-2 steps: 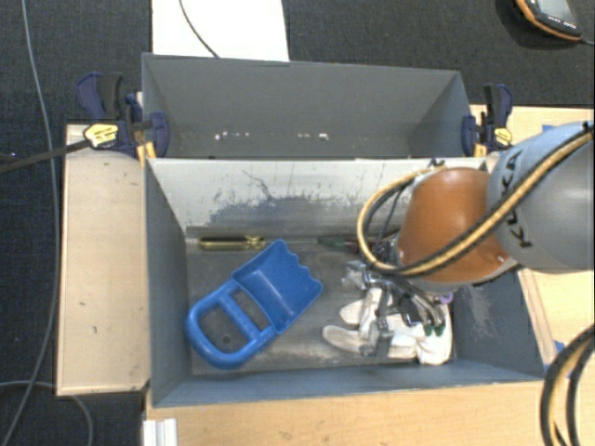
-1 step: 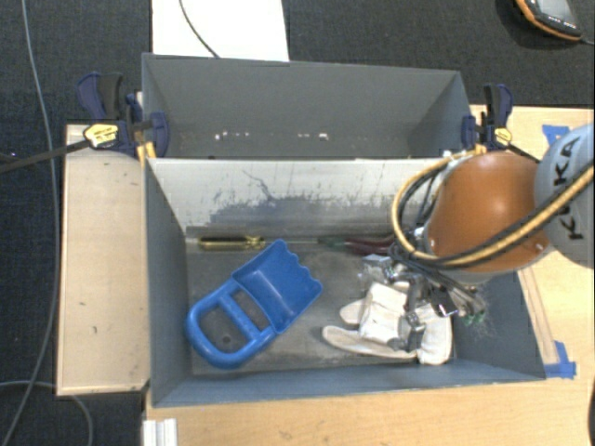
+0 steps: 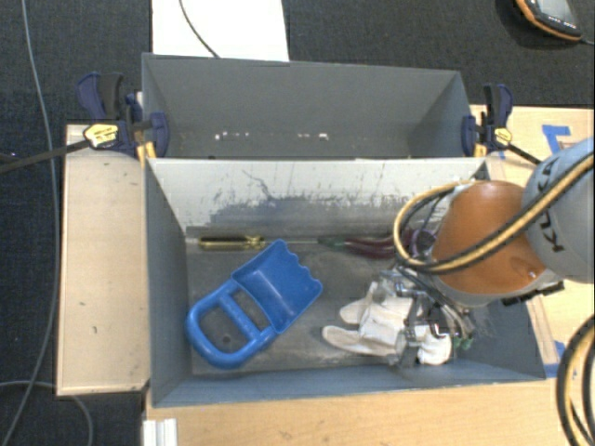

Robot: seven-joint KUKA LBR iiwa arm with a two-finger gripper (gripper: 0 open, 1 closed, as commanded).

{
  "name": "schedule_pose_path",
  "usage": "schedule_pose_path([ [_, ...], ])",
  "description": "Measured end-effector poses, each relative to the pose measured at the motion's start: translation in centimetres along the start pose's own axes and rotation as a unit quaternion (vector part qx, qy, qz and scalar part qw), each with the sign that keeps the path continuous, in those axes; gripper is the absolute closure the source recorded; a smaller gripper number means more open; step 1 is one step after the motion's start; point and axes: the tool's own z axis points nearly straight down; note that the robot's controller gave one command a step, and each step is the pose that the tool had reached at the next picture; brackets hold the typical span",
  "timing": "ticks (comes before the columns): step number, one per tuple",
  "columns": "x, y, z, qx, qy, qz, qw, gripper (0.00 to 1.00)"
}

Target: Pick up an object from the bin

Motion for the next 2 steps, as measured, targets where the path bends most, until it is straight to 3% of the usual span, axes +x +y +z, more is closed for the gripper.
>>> schedule_pose_path([
  [1, -0.4, -1.7, 2.8, -0.001, -0.0144, -0.123, 0.9923, 0.00],
  [2, -0.3, -0.5, 2.8, 0.000, -0.0032, 0.063, 0.9980, 1.00],
])
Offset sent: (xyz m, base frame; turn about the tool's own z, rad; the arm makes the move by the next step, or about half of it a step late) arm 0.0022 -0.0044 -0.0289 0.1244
